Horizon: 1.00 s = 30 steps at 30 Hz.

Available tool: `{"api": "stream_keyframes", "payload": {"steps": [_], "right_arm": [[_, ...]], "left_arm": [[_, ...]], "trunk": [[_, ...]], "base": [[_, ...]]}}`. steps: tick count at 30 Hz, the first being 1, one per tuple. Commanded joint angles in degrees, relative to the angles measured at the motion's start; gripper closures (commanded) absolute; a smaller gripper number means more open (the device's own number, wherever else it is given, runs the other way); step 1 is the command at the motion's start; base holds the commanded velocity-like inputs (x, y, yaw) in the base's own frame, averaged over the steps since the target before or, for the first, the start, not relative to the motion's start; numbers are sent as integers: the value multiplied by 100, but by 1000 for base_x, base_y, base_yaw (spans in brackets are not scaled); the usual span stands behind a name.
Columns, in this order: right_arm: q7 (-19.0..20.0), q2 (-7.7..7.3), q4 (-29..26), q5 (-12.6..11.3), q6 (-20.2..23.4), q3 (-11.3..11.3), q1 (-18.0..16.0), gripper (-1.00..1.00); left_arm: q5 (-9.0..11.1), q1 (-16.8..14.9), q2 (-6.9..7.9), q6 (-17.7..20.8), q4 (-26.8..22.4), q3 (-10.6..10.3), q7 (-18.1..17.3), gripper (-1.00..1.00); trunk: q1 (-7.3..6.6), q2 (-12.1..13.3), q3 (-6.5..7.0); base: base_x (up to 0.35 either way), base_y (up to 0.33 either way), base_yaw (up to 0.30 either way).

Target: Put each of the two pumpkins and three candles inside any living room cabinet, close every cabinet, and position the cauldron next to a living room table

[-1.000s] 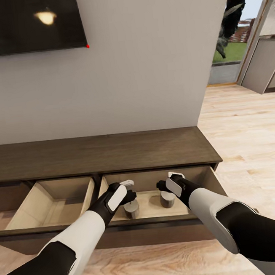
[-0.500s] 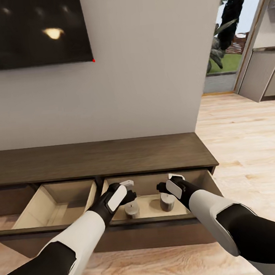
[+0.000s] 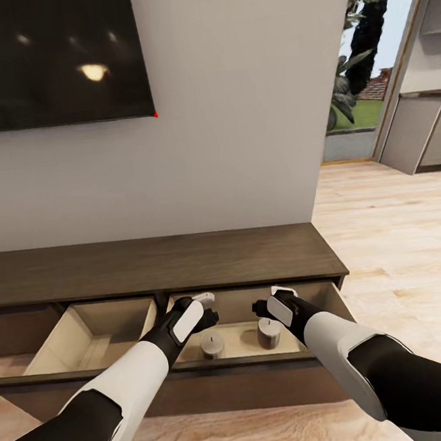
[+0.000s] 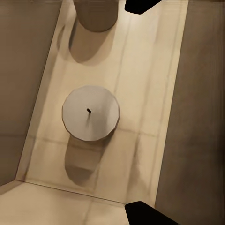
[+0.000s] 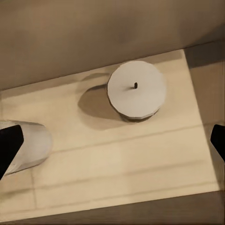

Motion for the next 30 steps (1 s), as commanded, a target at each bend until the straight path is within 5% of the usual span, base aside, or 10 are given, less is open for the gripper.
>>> {"api": "stream_keyframes", "payload": {"steps": [1,30], "right_arm": [[-1,0,-35,1,4,4,122,-100],[15,0,-51,2,114,14,182,-100]], "left_arm": [[0,36,0,-6,2,5,-4,-100],[-47,144,0,-36,126,-1,31,-100]], "trunk": [[-22,42,18],[-659,1205,539]], "base": [[0,0,0],[-108,8,0]]}}
